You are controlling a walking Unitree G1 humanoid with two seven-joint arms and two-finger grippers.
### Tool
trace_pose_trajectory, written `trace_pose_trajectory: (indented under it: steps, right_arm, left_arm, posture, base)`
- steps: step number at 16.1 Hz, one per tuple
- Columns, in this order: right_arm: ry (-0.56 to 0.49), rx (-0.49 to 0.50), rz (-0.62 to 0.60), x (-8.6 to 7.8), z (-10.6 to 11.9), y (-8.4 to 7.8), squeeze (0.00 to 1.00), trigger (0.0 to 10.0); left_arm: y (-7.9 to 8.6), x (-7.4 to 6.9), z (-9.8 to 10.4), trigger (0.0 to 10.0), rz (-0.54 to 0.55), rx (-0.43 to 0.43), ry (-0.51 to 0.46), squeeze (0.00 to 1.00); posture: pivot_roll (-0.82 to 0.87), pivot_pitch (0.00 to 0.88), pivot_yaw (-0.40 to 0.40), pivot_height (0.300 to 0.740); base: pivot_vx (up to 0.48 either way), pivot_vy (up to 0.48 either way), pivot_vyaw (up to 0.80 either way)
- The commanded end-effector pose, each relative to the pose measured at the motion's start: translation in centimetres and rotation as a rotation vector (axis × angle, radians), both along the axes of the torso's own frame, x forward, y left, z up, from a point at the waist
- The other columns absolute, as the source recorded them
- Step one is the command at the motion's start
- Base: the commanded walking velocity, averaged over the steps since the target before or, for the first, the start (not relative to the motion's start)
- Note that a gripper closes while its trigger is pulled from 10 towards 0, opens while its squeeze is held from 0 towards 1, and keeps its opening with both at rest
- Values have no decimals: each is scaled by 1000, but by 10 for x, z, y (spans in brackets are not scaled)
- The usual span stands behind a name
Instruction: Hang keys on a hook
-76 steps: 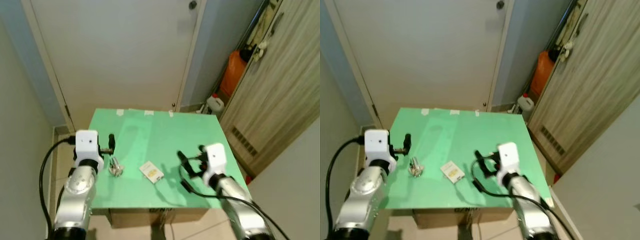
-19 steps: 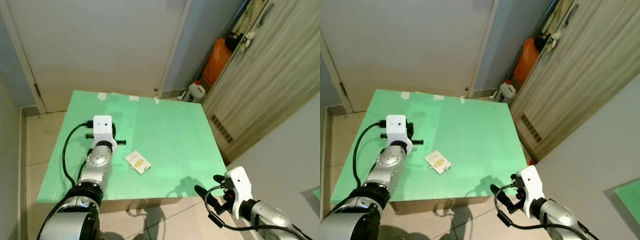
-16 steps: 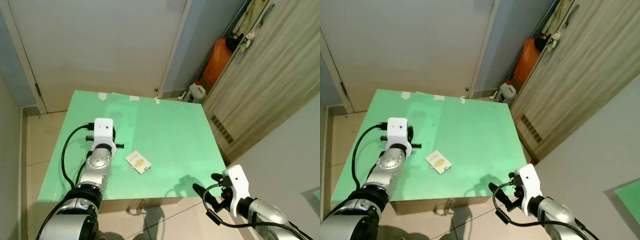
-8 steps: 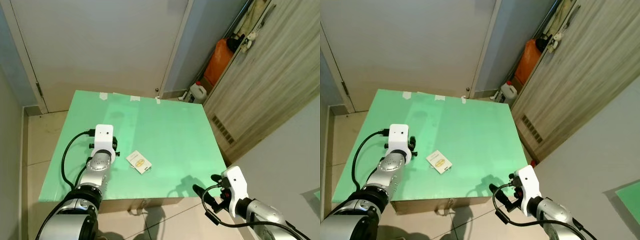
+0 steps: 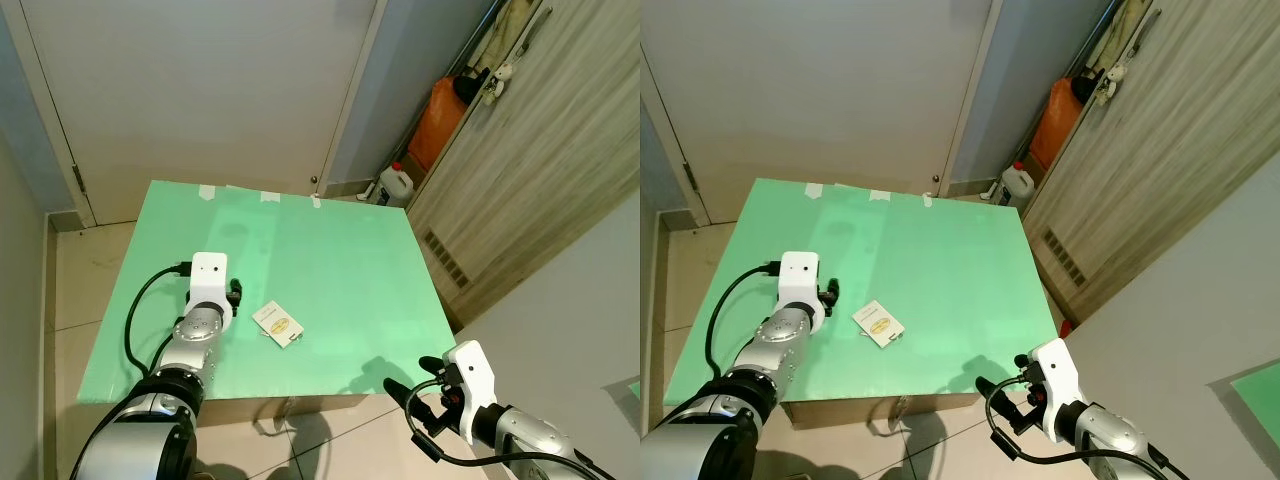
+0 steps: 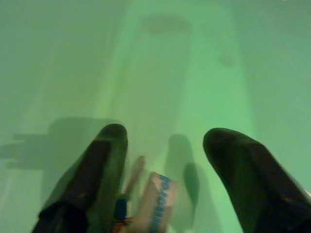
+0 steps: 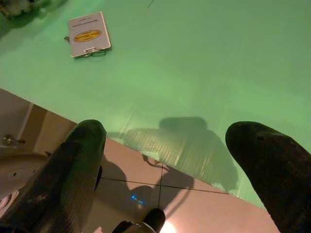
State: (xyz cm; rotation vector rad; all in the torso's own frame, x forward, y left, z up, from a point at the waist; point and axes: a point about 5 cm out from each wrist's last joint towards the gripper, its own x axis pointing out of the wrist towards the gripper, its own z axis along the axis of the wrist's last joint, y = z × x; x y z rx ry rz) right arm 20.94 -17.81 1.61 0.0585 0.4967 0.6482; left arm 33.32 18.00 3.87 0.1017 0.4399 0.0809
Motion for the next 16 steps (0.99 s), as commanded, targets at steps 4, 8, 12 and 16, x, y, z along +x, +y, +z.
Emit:
trace_pose_trajectory:
  steps: [4,8,12,16]
  right_arm:
    - [24,-12,14,-6,-3,-6,0,10000]
    - [32,-10,21,-11,-3,-3,0,10000]
    - [59,-21,18,-13,-10,-13,0,10000]
    - [84,-29,15,-11,-21,-14,0,10000]
  left_arm:
    - [-20,-3,-9,10000,-75,-67,84,0]
    - [-20,-5,-13,10000,-74,-12,117,0]
    - [-11,-2,-7,10000,-29,129,92,0]
    - [-9,-4,-10,10000,-36,149,118,0]
  posture:
    - [-144,96,-205,740]
    - [-147,95,-207,740]
    - [-137,94,-202,740]
    - [-129,92,-199,740]
  base:
    - [0,0,0]
    - [0,0,0]
    - [0,0,0]
    - [0,0,0]
